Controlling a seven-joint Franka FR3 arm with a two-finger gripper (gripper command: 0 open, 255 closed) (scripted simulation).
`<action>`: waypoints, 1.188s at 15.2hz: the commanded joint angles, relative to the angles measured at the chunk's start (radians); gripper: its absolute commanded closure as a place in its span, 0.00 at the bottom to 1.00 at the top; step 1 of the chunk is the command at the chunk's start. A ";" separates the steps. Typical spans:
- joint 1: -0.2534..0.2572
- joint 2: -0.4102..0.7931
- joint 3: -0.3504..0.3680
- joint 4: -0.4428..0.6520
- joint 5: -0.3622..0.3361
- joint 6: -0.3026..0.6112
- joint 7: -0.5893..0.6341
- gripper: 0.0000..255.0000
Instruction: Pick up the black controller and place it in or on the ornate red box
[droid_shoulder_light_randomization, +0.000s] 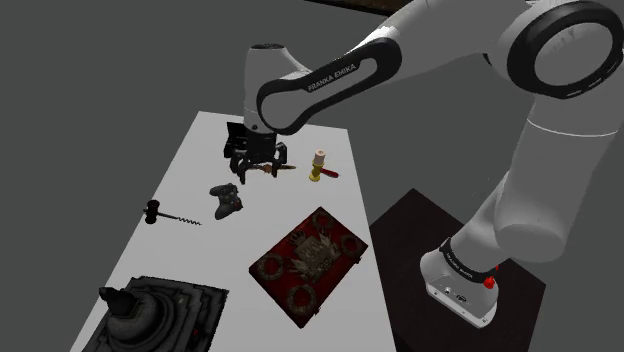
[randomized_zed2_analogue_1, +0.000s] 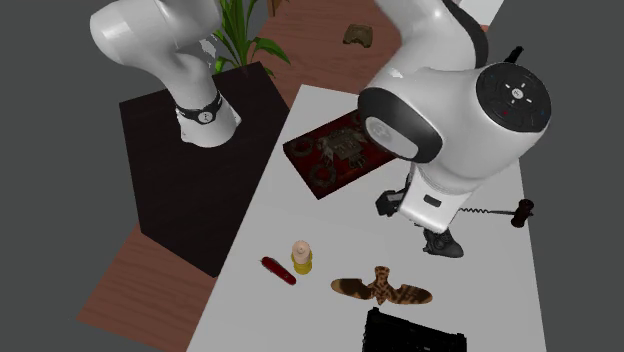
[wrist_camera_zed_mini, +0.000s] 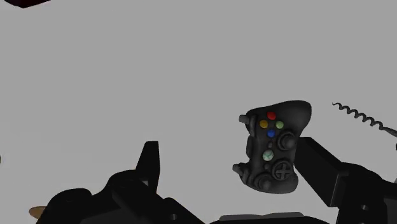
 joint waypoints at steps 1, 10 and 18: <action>0.022 0.083 -0.007 0.086 -0.022 0.002 0.030 0.00; 0.093 0.313 -0.031 0.323 -0.068 0.010 0.096 0.00; 0.103 0.351 -0.036 0.320 -0.075 0.051 0.099 0.00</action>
